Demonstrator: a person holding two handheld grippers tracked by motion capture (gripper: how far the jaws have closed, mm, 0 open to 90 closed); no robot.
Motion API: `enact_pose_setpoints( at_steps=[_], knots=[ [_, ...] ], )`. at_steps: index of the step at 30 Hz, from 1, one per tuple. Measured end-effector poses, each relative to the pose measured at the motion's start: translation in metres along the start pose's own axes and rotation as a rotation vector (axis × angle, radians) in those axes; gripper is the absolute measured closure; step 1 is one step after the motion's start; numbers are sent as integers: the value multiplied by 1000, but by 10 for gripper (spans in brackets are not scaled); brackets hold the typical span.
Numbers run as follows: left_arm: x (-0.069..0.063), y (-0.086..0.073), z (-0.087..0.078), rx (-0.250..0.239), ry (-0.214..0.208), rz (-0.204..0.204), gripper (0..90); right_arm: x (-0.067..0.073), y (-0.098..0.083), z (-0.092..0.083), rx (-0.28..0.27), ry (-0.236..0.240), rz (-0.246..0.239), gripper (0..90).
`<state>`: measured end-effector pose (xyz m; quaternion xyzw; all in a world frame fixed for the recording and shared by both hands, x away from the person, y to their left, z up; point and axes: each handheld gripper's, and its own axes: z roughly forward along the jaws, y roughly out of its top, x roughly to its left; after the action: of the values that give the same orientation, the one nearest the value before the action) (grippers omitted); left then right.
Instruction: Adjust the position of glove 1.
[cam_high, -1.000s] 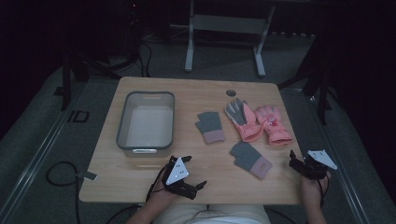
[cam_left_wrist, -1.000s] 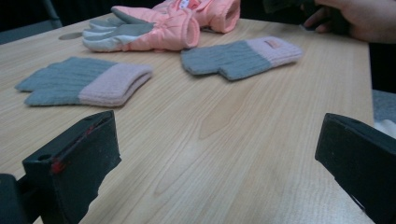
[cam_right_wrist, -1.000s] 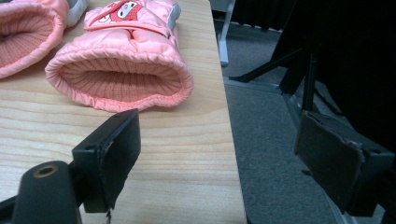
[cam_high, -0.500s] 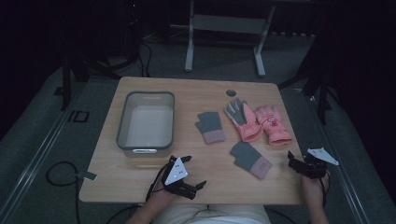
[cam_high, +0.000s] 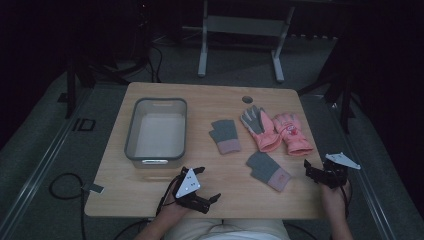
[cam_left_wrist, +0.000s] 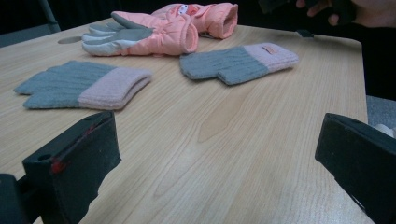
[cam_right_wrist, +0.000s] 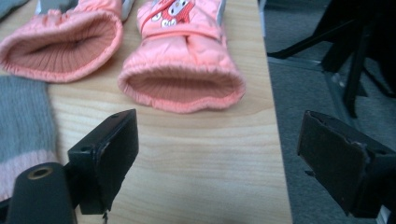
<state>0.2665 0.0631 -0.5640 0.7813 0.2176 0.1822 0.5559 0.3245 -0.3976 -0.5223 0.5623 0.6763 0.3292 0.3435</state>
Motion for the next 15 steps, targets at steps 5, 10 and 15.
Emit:
enact_pose_setpoints(
  at_steps=[5, 10, 15],
  knots=[
    [1, 0, 0, -4, -1, -3, 0, 8, 15, -6, -28, 5, -22, 116],
    [0, 0, -1, -7, 0, -1, 0, 15, 34, -15, -83, 8, -27, 138],
    [1, 0, -1, -7, -1, -2, 0, 16, 51, -17, -43, 85, 15, 144]
  ],
)
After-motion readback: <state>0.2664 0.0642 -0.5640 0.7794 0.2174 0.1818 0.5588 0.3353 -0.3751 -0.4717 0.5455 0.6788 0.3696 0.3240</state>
